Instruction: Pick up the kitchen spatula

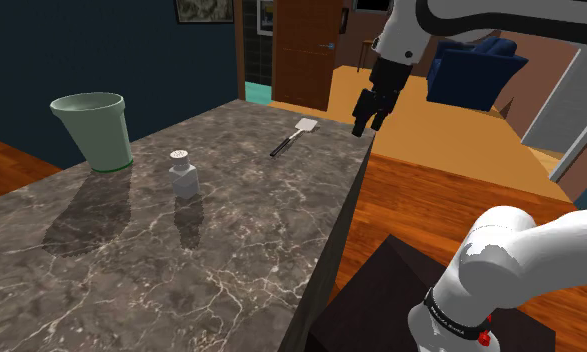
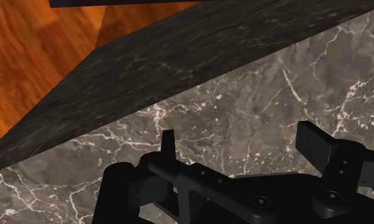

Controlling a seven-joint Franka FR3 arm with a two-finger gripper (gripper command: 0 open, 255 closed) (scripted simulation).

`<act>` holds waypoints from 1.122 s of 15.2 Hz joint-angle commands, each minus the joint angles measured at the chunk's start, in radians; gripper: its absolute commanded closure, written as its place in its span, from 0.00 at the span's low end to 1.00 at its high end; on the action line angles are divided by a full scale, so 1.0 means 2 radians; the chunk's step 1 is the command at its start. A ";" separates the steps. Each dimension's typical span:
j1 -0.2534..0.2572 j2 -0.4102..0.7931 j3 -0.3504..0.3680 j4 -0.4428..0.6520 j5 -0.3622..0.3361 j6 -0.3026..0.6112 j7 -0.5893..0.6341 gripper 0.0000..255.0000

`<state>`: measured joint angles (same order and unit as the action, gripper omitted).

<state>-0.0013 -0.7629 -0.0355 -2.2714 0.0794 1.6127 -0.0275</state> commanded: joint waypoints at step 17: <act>-0.098 0.335 0.120 0.256 -0.002 0.031 0.512 0.00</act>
<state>-0.1886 -0.1347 0.2027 -1.7953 0.0838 1.6768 0.9304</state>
